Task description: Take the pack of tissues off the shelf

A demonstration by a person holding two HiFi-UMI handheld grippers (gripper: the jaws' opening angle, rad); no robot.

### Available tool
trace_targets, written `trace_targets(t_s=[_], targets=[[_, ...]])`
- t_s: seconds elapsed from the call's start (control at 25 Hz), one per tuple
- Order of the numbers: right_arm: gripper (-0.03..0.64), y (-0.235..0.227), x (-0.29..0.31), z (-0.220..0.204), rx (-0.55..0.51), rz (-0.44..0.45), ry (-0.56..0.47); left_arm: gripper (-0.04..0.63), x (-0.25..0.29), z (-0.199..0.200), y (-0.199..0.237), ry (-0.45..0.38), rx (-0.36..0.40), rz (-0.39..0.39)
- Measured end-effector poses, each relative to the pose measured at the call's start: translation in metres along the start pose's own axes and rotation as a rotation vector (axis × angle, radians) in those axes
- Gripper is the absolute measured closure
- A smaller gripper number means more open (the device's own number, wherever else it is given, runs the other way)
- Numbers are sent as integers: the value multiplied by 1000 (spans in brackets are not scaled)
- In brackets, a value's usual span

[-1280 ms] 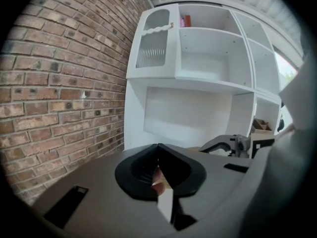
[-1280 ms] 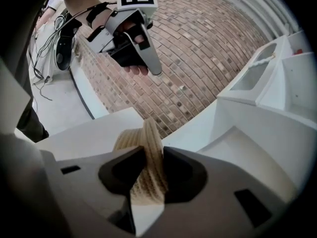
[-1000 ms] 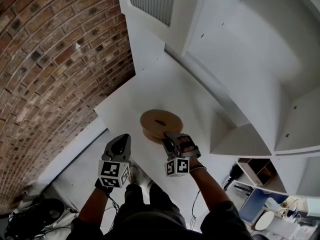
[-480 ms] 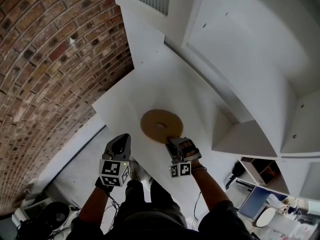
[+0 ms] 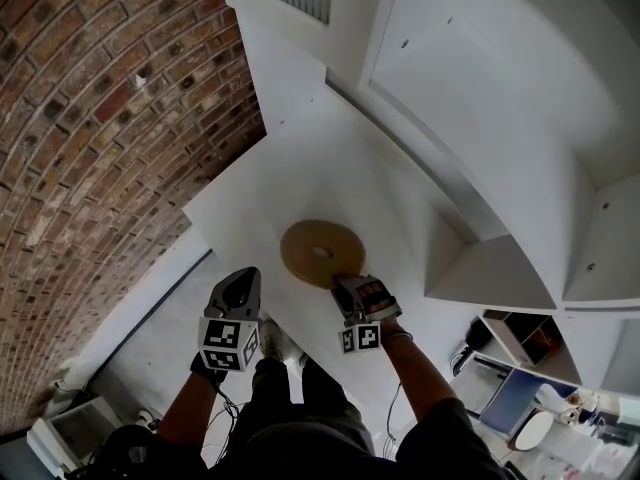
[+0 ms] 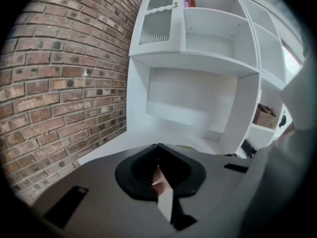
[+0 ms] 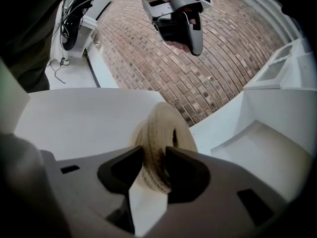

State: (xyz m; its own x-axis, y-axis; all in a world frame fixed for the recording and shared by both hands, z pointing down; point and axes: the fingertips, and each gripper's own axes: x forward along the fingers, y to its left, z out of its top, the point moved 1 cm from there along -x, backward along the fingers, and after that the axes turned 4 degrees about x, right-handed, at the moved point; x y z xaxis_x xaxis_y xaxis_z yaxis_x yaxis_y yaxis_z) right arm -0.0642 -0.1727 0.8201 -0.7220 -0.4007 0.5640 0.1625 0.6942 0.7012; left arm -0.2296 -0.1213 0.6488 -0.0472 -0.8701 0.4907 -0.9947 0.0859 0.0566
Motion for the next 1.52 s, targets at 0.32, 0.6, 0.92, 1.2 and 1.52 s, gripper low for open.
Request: trace_targets(t_s=[0.32, 0.6, 0.92, 1.2, 1.52], targets=[[379, -11, -2, 5, 197, 90, -16, 591, -1, 4, 1, -2, 10, -2], [362, -29, -25, 5, 501, 125, -27, 591, -4, 16, 2, -17, 38, -10], [362, -80, -75, 8, 834, -36, -80, 591, -11, 27, -1, -35, 63, -28], [393, -121, -125, 18, 1018, -151, -152, 591, -21, 35, -6, -62, 92, -61], [474, -142, -165, 21, 1114, -272, -173, 591, -29, 44, -13, -99, 122, -87]])
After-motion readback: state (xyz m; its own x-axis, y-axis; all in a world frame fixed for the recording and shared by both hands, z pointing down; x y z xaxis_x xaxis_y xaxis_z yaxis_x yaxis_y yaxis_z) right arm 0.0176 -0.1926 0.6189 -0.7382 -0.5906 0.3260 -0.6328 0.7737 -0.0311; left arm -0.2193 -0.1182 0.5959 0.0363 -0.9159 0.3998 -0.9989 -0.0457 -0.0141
